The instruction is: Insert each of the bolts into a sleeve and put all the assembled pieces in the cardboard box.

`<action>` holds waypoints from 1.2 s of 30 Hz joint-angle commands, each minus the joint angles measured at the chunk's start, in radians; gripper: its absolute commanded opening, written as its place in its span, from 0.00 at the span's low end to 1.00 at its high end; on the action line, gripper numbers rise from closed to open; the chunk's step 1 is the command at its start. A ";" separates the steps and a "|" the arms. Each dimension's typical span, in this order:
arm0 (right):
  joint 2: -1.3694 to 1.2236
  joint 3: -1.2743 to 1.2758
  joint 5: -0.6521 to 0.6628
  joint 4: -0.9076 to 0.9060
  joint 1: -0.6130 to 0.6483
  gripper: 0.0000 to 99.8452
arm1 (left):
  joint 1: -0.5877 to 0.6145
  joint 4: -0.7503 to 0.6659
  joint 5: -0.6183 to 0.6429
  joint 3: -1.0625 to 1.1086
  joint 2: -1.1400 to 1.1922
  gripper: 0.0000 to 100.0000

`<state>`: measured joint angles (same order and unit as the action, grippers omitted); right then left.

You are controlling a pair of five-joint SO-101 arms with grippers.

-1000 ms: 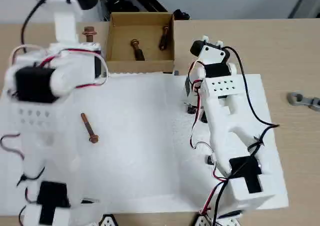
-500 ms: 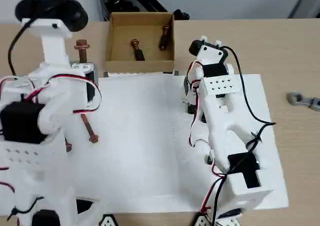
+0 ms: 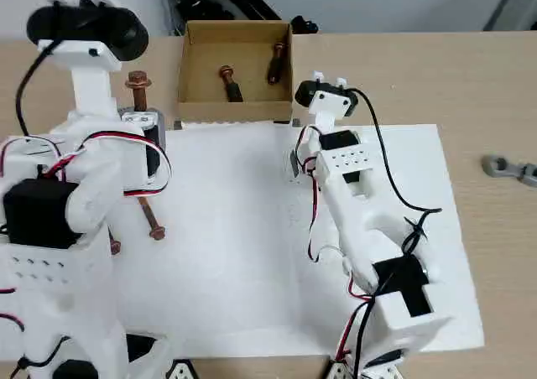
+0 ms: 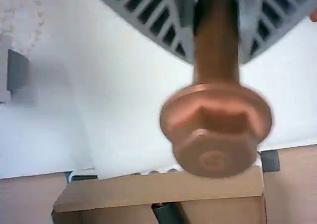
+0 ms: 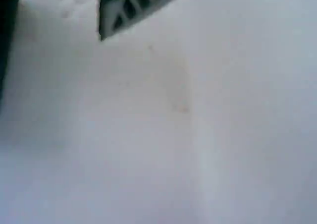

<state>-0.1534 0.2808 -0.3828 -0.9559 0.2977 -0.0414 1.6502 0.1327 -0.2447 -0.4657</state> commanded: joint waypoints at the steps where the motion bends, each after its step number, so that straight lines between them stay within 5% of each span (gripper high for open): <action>1: -0.013 0.017 -0.005 0.033 0.004 0.26 | 0.003 -0.026 -0.006 -0.004 -0.031 0.00; 16: -0.122 0.009 -0.008 0.071 -0.048 0.26 | 0.003 -0.025 -0.002 -0.004 -0.032 0.00; 25: -0.128 0.006 -0.005 0.039 -0.054 0.02 | 0.002 -0.005 0.032 -0.002 -0.032 0.00; 36: -0.094 0.003 -0.005 0.038 -0.048 0.00 | 0.003 -0.008 0.032 -0.004 -0.032 0.00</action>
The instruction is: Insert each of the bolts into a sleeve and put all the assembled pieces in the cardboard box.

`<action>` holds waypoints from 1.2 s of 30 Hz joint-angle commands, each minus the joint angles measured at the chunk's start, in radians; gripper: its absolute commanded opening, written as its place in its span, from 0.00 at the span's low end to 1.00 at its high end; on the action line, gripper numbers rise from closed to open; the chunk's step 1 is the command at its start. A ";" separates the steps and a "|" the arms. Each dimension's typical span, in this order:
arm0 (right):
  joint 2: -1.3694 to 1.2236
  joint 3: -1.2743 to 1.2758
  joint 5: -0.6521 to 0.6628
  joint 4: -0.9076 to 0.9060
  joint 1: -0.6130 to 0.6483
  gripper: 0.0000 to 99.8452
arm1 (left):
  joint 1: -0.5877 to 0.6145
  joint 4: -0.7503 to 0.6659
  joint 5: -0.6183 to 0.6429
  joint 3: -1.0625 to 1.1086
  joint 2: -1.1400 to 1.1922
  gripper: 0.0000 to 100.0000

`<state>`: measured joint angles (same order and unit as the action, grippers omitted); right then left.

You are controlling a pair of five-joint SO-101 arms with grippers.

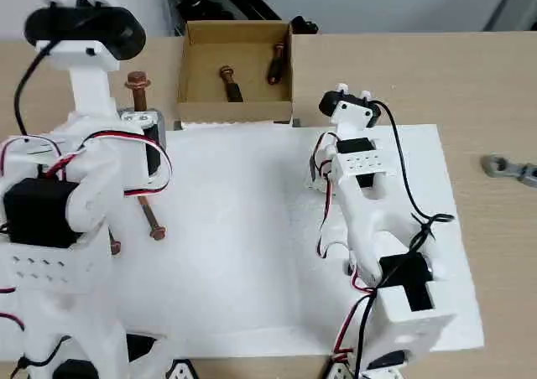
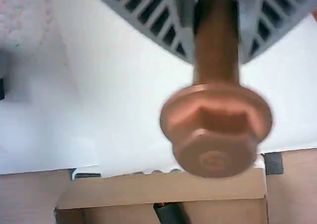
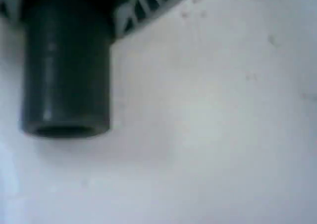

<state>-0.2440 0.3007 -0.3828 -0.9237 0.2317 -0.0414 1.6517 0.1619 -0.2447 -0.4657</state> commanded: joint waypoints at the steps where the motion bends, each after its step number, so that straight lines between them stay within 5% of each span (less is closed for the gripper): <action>1: 0.018 -0.017 -0.005 0.005 0.018 0.00 | 0.003 -0.009 0.003 -0.004 -0.032 0.00; 14: 0.668 0.000 0.000 -0.068 0.047 0.00 | 0.003 -0.014 0.003 -0.004 -0.032 0.00; 26: 1.276 0.009 0.186 -0.157 0.228 0.00 | -0.005 -0.044 0.009 -0.021 -0.069 0.00; 36: 1.679 0.427 0.189 -0.047 0.232 0.00 | -0.006 -0.255 0.011 -0.015 -0.158 0.00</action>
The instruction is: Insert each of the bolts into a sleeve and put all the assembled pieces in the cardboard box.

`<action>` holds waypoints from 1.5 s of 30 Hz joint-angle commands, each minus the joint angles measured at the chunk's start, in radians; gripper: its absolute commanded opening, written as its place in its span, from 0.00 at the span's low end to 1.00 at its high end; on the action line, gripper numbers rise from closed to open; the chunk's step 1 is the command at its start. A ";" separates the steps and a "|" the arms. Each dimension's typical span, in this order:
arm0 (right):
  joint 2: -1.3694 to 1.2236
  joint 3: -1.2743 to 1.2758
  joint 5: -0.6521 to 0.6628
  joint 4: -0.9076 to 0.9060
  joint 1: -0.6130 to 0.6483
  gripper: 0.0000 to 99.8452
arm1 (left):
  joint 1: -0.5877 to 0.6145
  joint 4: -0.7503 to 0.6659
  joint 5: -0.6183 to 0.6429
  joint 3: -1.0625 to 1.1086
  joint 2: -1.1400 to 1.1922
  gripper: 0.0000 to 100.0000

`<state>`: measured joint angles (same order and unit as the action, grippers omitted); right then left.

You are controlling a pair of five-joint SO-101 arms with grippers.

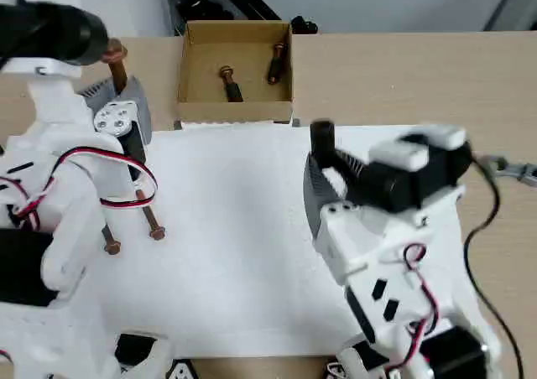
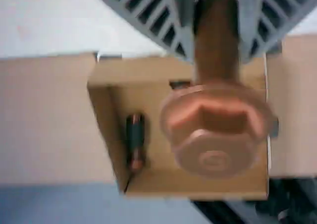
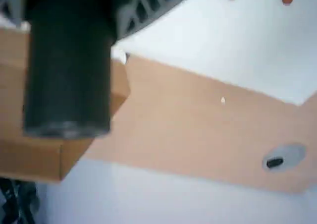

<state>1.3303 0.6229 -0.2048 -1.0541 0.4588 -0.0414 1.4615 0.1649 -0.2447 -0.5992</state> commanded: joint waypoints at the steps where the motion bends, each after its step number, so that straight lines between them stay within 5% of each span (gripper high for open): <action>1: 0.139 0.160 0.011 0.127 0.005 0.00 | -0.006 -0.074 0.008 -0.015 -0.025 0.00; 16: 0.288 0.667 0.012 0.657 0.005 0.00 | -0.336 -0.282 0.008 -0.013 -0.018 0.00; 26: 0.295 0.678 0.012 0.662 0.005 0.00 | -0.516 -0.282 0.061 -0.010 0.104 0.00; 38: 0.297 0.680 0.006 0.664 0.005 0.00 | -0.517 -0.370 0.259 -0.007 0.138 0.00; 45: 0.297 0.680 0.005 0.671 0.005 0.00 | -0.519 -0.420 0.270 0.087 0.190 0.00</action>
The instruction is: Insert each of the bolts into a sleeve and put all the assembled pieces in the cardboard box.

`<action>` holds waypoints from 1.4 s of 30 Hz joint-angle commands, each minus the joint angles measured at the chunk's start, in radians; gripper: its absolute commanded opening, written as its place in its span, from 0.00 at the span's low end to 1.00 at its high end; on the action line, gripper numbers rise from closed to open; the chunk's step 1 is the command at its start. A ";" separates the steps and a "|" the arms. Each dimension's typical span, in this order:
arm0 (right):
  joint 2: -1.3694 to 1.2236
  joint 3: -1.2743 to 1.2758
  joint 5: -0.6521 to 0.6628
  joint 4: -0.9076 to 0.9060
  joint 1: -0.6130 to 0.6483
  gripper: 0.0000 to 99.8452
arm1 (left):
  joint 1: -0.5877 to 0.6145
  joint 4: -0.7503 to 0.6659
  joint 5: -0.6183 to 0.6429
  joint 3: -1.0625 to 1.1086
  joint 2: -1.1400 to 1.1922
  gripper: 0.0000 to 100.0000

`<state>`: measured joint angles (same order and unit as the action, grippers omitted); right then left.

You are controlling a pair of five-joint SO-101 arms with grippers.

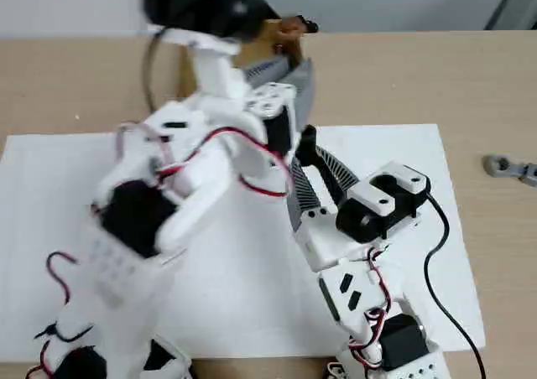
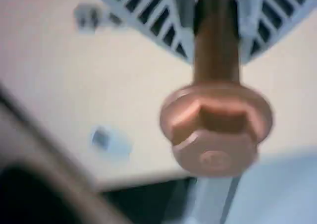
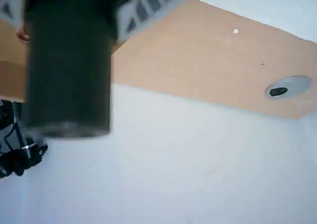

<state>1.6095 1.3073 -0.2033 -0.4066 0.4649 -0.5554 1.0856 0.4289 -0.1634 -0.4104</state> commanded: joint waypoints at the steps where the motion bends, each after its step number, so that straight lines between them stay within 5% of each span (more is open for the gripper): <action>1: 0.018 -0.005 0.003 0.025 -0.001 0.00 | -0.005 -0.052 0.006 0.010 0.006 0.00; 29: 0.019 -0.005 0.003 0.027 -0.001 0.00 | -0.008 -0.069 0.009 0.079 0.002 0.00; 42: 0.018 0.017 0.003 0.027 -0.001 0.00 | -0.008 0.061 0.005 -0.058 0.008 0.00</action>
<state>1.6111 1.3303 -0.2033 -0.4066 0.4634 -0.5616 1.1331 0.4319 -0.1511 -0.3936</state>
